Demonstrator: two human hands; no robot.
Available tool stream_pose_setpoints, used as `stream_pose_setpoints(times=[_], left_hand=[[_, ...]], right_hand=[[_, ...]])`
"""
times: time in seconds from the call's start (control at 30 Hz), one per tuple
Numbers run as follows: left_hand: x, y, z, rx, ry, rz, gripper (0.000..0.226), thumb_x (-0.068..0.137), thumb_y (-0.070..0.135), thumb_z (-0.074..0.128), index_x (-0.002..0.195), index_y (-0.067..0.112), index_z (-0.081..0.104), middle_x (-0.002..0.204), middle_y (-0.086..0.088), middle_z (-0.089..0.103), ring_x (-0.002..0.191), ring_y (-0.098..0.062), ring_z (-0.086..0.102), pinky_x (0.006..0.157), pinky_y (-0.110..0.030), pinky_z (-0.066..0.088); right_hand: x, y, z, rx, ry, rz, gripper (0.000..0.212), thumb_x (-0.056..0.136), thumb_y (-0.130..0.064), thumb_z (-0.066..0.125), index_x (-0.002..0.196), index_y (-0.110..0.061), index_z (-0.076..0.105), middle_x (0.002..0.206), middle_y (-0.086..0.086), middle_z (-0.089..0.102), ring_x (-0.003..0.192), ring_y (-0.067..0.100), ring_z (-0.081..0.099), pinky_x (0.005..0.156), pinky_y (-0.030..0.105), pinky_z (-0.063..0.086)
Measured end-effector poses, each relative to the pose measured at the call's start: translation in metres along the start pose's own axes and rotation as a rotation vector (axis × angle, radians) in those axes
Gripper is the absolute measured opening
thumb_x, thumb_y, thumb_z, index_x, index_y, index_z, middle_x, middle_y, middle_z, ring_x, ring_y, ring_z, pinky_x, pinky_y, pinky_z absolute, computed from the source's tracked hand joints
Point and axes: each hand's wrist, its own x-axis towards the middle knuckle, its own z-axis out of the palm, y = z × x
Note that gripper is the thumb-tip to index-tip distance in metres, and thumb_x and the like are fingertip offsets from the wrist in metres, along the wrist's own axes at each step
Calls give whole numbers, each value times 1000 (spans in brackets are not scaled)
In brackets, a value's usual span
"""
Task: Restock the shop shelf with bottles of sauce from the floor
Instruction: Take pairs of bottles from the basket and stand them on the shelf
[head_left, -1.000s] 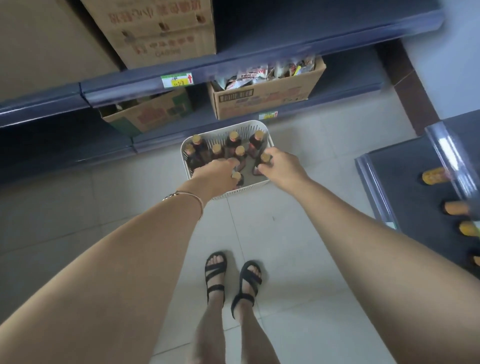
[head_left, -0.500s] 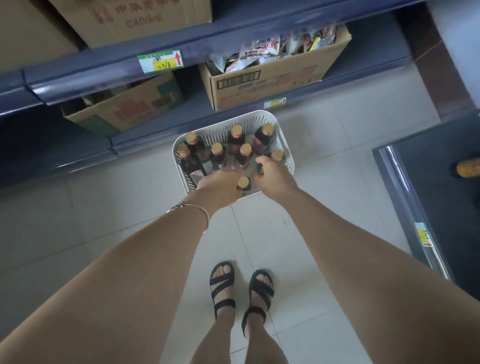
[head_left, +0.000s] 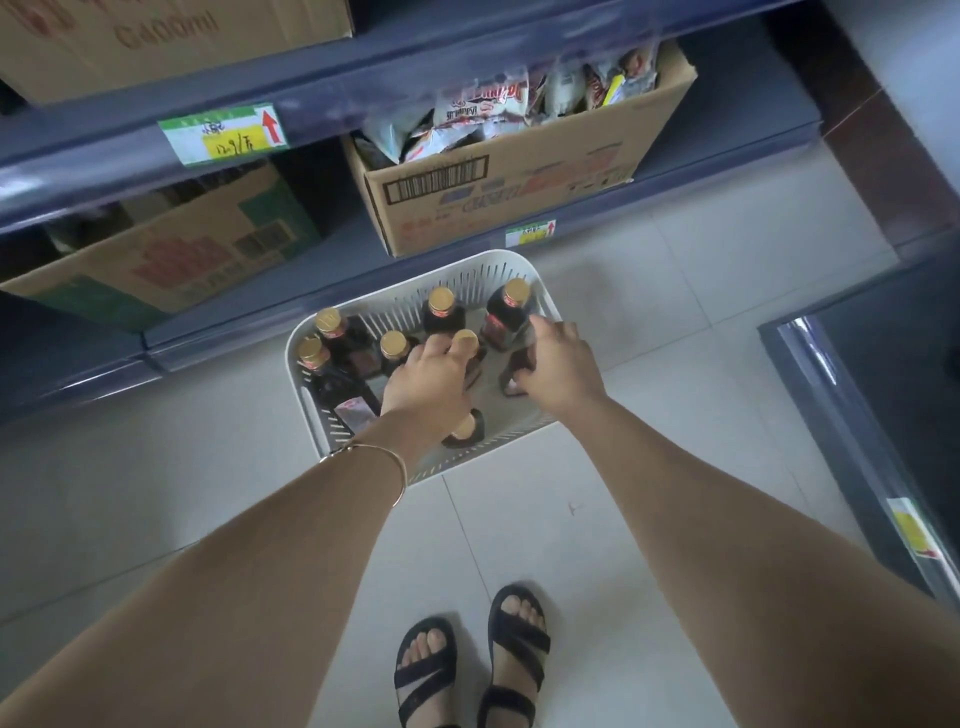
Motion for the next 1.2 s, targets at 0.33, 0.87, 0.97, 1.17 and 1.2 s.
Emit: stream_pose_setpoints(times=[0.33, 0.87, 0.97, 1.17, 1.2], left_hand=[[54, -11, 46, -59, 113, -8, 66, 88, 20, 55, 144, 21, 22, 144, -9, 31, 132, -30, 33, 107, -45, 37], [100, -17, 72, -351, 199, -140, 59, 81, 12, 66, 133, 17, 37, 119, -17, 61, 111, -37, 55, 92, -41, 46], [104, -20, 74, -461, 192, -178, 65, 77, 17, 72, 132, 15, 38, 122, -15, 60, 115, -34, 54, 96, -38, 43], [107, -18, 82, -629, 200, -219, 66, 75, 18, 75, 131, 13, 41, 124, -12, 57, 117, -30, 52, 98, -37, 40], [107, -19, 83, -661, 208, -220, 66, 75, 18, 75, 131, 14, 41, 124, -11, 57, 117, -29, 52, 98, -37, 40]], right_hand=[[58, 38, 49, -254, -59, -119, 56, 83, -17, 66, 132, -19, 39, 131, 13, 40, 122, 35, 48, 95, 41, 45], [75, 50, 63, 154, 64, -84, 61, 67, -46, 79, 116, -16, 60, 118, 8, 53, 110, 24, 55, 86, 27, 43], [72, 52, 65, 308, -15, -57, 63, 69, -38, 80, 124, -18, 56, 123, 4, 57, 111, 18, 54, 81, 20, 36], [71, 55, 67, 517, -111, -30, 72, 72, -20, 80, 135, -21, 45, 128, 3, 54, 112, 18, 51, 86, 22, 36], [70, 55, 68, 538, -114, -26, 73, 72, -20, 80, 136, -22, 43, 129, 2, 52, 110, 16, 50, 87, 23, 35]])
